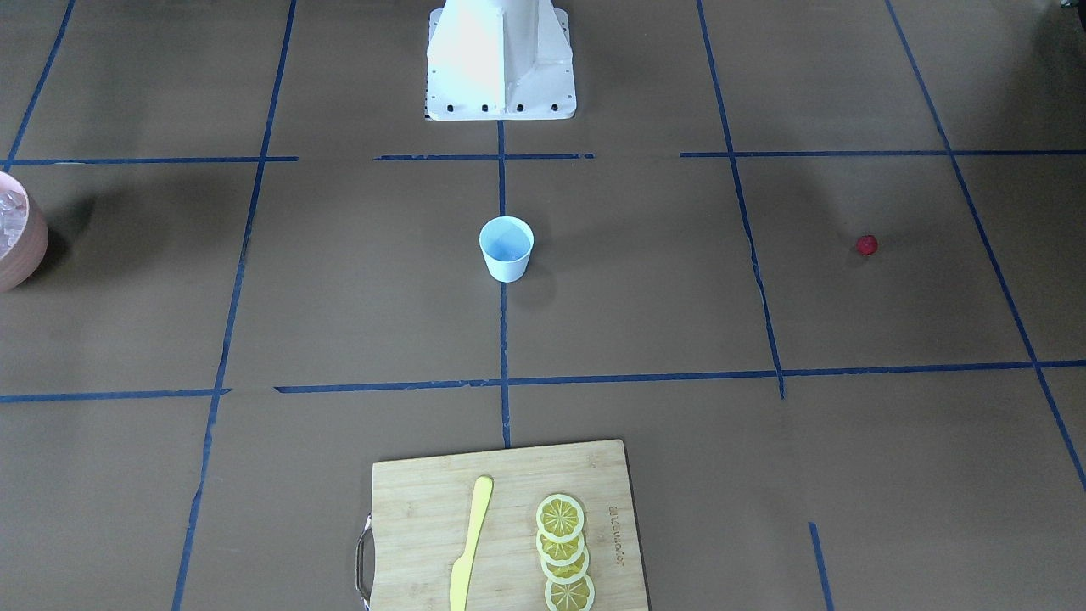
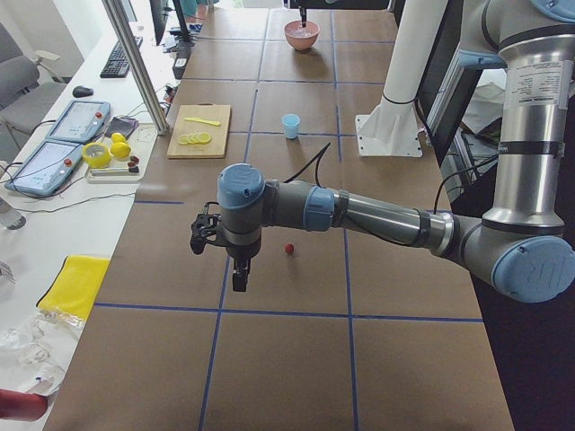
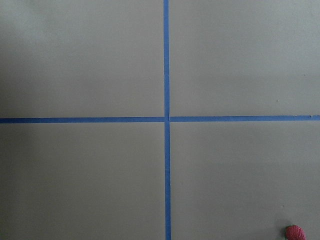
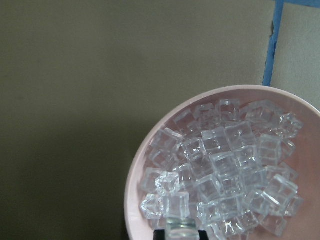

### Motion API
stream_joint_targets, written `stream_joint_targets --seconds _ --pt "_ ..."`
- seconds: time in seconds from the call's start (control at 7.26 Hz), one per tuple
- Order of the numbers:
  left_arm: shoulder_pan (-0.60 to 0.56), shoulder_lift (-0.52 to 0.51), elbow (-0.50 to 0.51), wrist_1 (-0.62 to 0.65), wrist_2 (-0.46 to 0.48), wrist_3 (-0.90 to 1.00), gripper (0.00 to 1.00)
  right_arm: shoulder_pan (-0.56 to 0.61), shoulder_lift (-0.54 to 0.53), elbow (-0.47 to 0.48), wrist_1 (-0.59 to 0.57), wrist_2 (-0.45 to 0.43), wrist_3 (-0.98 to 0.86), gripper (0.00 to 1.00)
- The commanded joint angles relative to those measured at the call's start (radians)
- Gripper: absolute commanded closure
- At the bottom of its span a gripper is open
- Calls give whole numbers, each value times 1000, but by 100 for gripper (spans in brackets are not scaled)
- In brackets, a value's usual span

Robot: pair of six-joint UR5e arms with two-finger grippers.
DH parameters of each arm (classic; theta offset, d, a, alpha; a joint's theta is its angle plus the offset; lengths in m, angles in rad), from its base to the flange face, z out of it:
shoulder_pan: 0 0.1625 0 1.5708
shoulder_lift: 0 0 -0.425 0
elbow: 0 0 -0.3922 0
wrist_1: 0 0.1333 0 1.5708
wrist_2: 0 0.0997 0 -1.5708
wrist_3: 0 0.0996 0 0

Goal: Put ice and strawberries in cup
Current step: 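Carry the ice cube with the right gripper over the white cup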

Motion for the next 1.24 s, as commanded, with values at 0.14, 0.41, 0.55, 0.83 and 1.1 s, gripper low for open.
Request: stream_joint_targets --seconds 0.14,0.41,0.55,0.83,1.1 --pt "2 8 0 -2 -2 2 0 -17 250 96 -240 11 46 100" --pt "2 8 0 -3 0 2 0 -206 425 87 -256 -2 291 100" --pt "3 8 2 -3 -2 0 0 -309 535 67 -256 -27 422 100" --pt "9 8 3 -5 -2 2 0 -534 790 -56 -251 -186 753 100" --pt "11 8 5 -6 0 2 0 -643 948 -179 -246 -255 872 100"
